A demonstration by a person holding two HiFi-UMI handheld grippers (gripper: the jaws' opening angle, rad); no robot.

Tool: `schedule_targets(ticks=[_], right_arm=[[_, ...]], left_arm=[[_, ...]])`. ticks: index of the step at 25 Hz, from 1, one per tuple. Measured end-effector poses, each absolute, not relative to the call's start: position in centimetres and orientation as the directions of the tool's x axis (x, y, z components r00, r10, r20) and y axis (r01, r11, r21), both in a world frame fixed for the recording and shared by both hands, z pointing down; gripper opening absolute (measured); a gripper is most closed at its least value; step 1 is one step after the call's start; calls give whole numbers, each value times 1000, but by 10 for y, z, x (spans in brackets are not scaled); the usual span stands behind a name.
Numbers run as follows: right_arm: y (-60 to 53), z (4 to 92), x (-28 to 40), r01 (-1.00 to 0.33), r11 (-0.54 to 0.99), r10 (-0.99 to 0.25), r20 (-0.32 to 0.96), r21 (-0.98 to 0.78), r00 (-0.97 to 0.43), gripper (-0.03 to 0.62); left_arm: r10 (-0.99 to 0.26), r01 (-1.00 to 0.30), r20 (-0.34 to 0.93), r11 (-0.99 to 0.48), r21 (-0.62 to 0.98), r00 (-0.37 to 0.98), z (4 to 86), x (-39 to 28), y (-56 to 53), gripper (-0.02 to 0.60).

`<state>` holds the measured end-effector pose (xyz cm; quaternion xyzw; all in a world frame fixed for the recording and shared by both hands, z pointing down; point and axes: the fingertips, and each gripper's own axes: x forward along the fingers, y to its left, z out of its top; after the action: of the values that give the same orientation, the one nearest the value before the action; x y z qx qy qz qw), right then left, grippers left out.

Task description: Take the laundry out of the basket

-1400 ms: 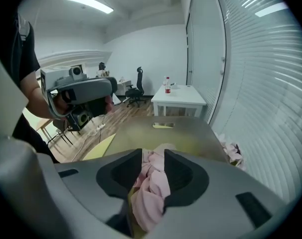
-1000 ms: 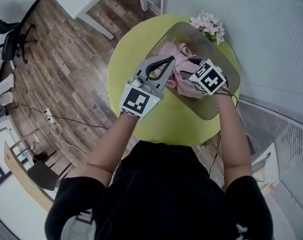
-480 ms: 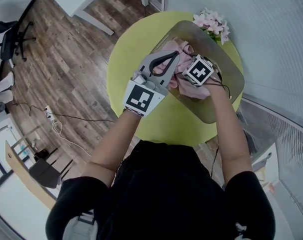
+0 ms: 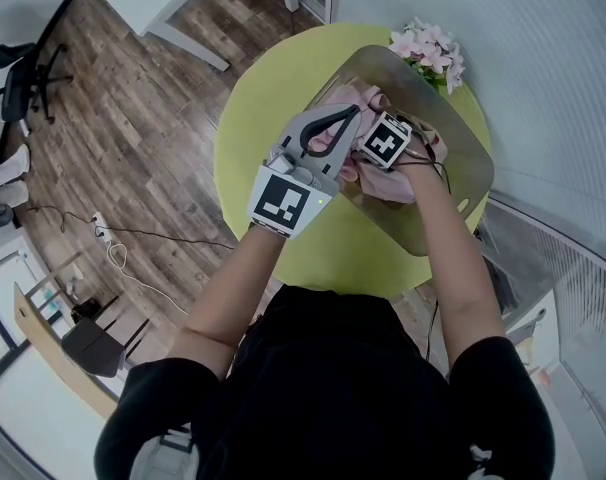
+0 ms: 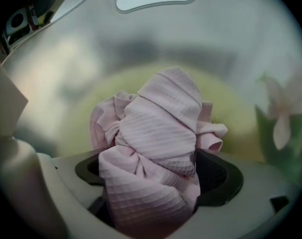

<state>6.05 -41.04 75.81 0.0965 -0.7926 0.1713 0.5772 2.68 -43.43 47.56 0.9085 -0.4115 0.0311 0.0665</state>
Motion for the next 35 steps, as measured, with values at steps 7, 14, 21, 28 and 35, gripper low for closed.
schedule_targets(ticks=[7, 14, 21, 28, 35], right_arm=[[-406, 779, 53, -345, 918, 81, 943, -197, -323, 495], [-397, 795, 51, -328, 921, 109, 947, -211, -303, 495], [-393, 800, 48, -298, 933, 109, 947, -202, -302, 494], [-392, 796, 48, -298, 940, 70, 949, -166, -307, 451], [-388, 777, 52, -299, 942, 59, 950, -154, -305, 405]], left_arm=[[-745, -754, 112, -650, 98, 657, 477, 25, -434, 3], [-748, -755, 109, -647, 102, 655, 479, 23, -431, 3], [-750, -758, 108, -644, 109, 653, 477, 20, -427, 3], [-750, -756, 101, -643, 119, 654, 475, 16, -422, 3], [-753, -759, 97, -641, 110, 650, 466, 11, -411, 3]])
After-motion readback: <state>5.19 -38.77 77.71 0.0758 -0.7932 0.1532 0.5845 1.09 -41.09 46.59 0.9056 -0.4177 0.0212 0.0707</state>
